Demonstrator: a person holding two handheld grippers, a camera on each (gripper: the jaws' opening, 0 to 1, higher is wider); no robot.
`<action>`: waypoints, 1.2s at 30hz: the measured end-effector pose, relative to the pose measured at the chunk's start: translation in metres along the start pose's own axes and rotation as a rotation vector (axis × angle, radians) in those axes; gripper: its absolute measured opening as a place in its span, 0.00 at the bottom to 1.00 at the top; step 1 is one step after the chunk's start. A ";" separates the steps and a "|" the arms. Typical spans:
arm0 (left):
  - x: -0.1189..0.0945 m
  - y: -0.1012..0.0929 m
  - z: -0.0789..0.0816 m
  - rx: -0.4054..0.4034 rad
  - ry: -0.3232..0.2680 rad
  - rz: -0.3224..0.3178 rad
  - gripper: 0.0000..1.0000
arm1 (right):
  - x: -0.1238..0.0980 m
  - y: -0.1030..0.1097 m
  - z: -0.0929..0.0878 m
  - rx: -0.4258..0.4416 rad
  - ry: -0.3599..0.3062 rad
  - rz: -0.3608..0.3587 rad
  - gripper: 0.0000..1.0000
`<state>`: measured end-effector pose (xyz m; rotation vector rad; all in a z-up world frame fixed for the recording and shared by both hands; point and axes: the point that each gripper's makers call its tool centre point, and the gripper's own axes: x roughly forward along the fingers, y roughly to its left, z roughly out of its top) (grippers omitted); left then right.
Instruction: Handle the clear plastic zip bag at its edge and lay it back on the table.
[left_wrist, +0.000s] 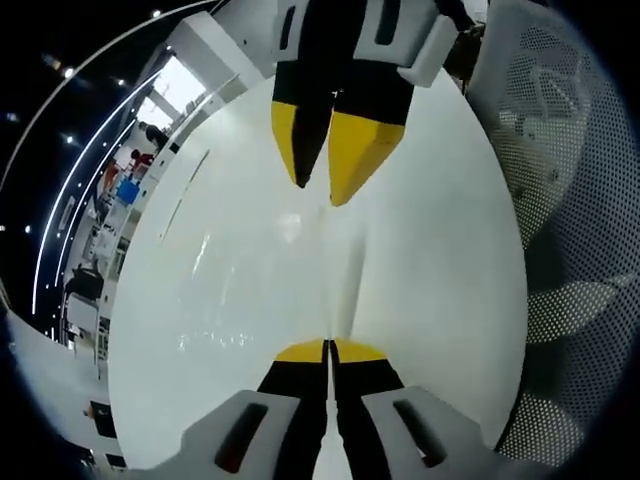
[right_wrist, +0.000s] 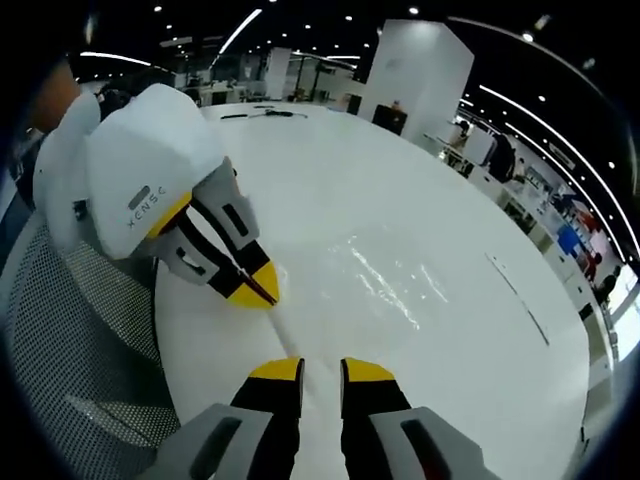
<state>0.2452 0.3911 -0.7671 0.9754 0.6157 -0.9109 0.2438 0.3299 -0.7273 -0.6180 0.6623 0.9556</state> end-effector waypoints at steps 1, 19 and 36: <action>0.001 0.000 0.000 -0.004 0.003 -0.006 0.00 | 0.000 -0.001 -0.001 -0.002 0.002 -0.007 0.11; -0.017 0.009 0.005 -0.270 -0.060 0.012 0.19 | 0.005 -0.009 0.000 0.144 -0.038 -0.008 0.25; -0.043 0.021 -0.007 -0.499 -0.127 0.081 0.30 | -0.002 -0.020 -0.002 0.270 -0.102 -0.025 0.37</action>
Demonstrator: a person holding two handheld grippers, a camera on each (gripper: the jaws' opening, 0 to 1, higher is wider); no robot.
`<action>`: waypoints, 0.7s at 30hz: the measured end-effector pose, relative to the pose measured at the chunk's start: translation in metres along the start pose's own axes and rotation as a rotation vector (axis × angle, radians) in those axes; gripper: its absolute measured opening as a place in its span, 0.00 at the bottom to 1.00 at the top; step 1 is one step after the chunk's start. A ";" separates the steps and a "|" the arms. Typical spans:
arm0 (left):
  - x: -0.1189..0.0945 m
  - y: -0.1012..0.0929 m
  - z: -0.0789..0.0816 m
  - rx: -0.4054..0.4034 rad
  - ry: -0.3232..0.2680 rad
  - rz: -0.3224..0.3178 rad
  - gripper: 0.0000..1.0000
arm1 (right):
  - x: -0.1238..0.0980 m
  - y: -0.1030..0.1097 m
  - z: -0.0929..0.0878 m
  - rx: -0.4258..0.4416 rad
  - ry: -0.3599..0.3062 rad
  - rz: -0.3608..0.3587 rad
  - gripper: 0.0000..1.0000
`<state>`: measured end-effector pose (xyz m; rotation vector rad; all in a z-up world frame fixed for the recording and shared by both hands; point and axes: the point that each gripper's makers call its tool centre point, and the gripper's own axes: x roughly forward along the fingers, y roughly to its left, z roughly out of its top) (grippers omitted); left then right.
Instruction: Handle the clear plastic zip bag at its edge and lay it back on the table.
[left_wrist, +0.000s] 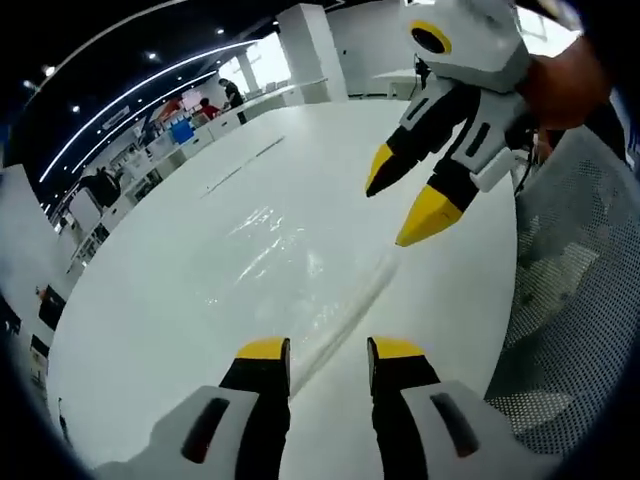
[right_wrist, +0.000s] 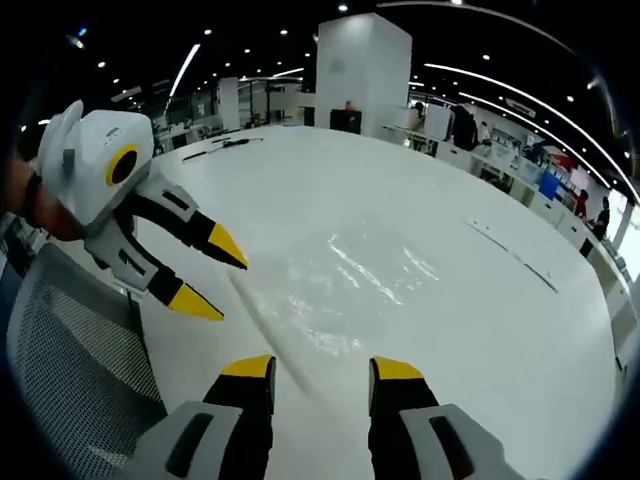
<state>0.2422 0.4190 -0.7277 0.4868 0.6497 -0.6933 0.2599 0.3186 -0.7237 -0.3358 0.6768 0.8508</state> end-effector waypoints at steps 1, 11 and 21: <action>-0.002 0.003 -0.003 -0.052 -0.004 0.014 0.33 | -0.001 0.000 0.001 0.021 -0.013 0.001 0.38; -0.015 0.019 -0.023 -0.177 -0.021 0.062 0.41 | -0.016 -0.009 -0.009 0.108 -0.045 -0.023 0.48; -0.027 0.037 -0.031 -0.276 -0.053 0.096 0.52 | -0.033 -0.021 -0.017 0.210 -0.093 -0.056 0.58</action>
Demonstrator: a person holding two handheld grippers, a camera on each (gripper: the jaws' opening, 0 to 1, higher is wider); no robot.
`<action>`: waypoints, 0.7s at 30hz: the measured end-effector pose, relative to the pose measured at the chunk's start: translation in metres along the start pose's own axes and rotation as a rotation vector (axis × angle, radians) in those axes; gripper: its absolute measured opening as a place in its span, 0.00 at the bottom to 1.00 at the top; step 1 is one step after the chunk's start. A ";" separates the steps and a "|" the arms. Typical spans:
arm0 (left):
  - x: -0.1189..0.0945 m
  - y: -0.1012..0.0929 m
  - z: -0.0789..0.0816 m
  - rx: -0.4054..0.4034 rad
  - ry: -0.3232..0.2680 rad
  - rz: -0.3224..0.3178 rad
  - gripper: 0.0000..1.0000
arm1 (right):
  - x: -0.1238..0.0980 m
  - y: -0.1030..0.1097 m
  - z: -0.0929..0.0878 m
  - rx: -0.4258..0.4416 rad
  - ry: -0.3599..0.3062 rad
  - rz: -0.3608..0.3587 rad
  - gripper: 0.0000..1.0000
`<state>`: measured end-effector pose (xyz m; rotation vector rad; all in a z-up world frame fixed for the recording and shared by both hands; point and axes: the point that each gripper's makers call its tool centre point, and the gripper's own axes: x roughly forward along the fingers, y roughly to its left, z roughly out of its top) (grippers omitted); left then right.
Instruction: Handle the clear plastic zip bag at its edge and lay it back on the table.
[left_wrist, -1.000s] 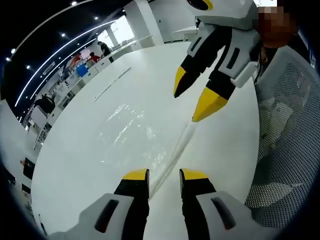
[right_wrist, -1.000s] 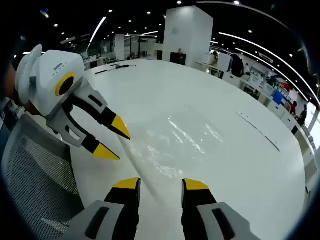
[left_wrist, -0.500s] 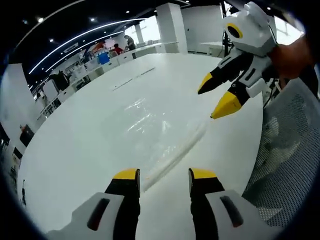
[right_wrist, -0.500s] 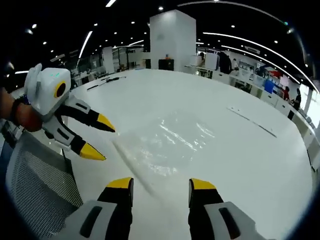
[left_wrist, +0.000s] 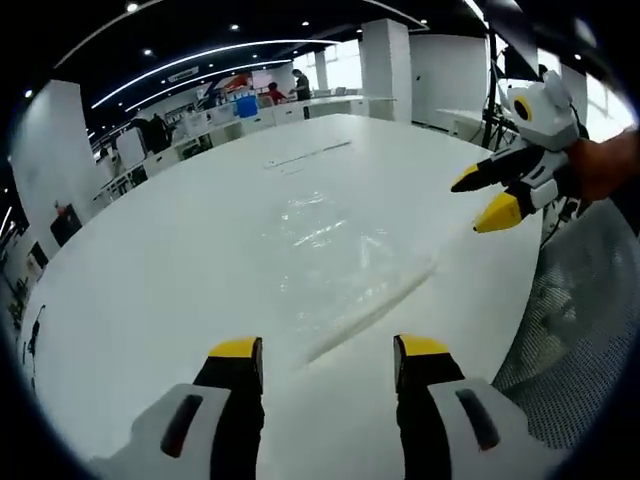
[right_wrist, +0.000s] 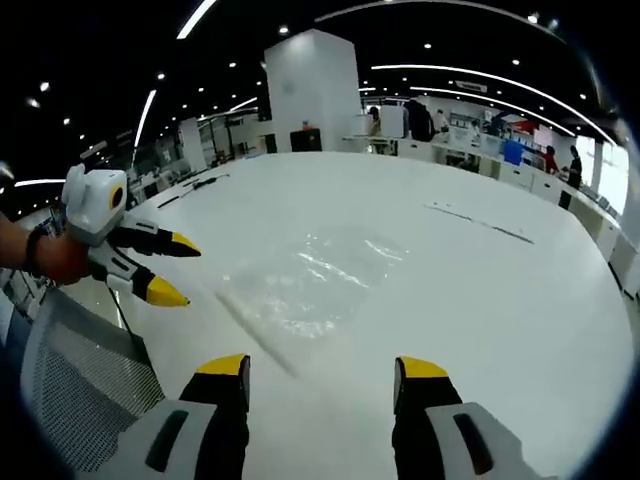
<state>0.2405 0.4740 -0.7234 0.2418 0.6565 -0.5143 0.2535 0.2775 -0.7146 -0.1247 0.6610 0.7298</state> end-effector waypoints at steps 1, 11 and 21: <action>0.000 0.001 0.000 -0.005 -0.004 -0.001 0.54 | -0.002 -0.001 0.000 0.010 -0.010 0.000 0.59; -0.006 0.015 -0.002 -0.046 -0.052 0.005 0.61 | -0.019 -0.016 -0.012 0.062 -0.029 -0.039 0.68; -0.008 0.005 -0.001 -0.030 -0.061 -0.029 0.59 | -0.038 -0.028 -0.025 0.114 -0.051 -0.080 0.72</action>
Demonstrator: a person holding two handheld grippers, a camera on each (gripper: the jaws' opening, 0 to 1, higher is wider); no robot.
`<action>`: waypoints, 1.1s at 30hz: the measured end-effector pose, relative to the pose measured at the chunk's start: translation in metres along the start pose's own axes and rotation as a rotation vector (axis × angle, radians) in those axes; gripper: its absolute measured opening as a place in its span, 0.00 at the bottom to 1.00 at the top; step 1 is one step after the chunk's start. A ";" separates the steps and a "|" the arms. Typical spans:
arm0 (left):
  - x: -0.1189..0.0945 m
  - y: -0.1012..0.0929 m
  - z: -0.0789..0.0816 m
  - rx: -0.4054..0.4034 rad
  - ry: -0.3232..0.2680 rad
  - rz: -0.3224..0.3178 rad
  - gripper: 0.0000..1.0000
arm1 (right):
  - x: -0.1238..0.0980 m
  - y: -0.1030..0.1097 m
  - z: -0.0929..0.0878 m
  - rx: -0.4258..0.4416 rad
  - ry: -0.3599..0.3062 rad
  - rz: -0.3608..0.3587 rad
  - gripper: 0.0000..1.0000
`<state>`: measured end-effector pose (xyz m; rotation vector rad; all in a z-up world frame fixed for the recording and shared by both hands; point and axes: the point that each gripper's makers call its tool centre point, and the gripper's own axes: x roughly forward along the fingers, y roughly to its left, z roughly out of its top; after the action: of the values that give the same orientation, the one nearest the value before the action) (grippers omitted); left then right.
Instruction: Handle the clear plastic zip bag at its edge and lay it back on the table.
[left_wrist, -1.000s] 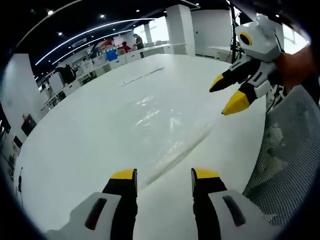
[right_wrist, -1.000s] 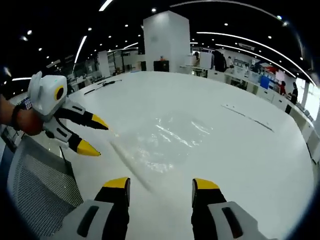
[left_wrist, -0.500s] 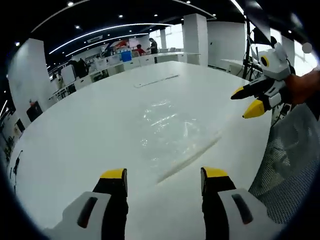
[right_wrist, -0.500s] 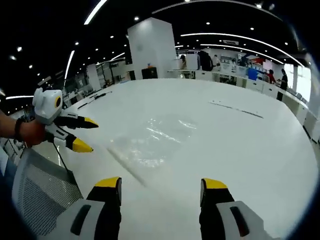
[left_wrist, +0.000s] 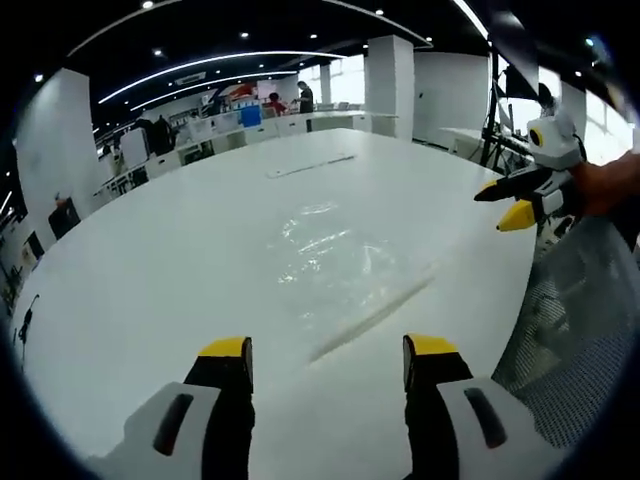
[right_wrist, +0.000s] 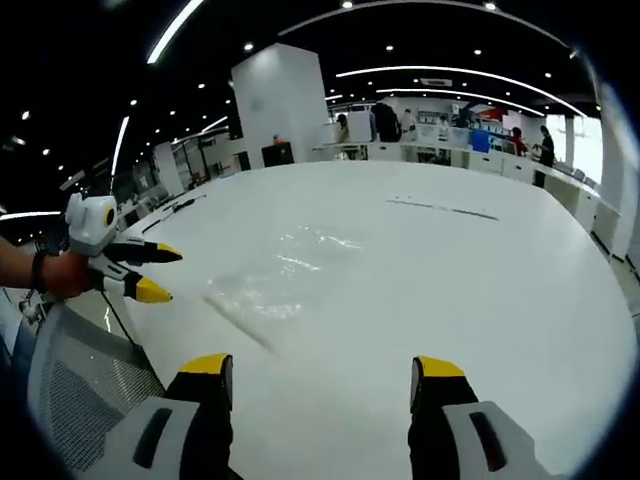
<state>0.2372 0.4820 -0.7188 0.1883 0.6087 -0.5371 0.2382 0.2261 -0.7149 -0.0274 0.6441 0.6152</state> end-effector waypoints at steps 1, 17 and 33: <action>0.001 -0.001 0.000 -0.003 -0.003 -0.006 0.58 | -0.002 -0.002 -0.001 0.004 -0.002 -0.007 0.73; 0.004 -0.014 -0.005 -0.009 0.021 -0.039 0.63 | -0.018 -0.019 0.001 0.069 -0.050 -0.065 0.75; 0.005 -0.013 -0.010 -0.027 0.044 -0.017 0.65 | -0.017 -0.017 0.006 0.080 -0.072 -0.051 0.75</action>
<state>0.2287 0.4726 -0.7298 0.1703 0.6608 -0.5420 0.2402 0.2042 -0.7033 0.0526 0.5961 0.5381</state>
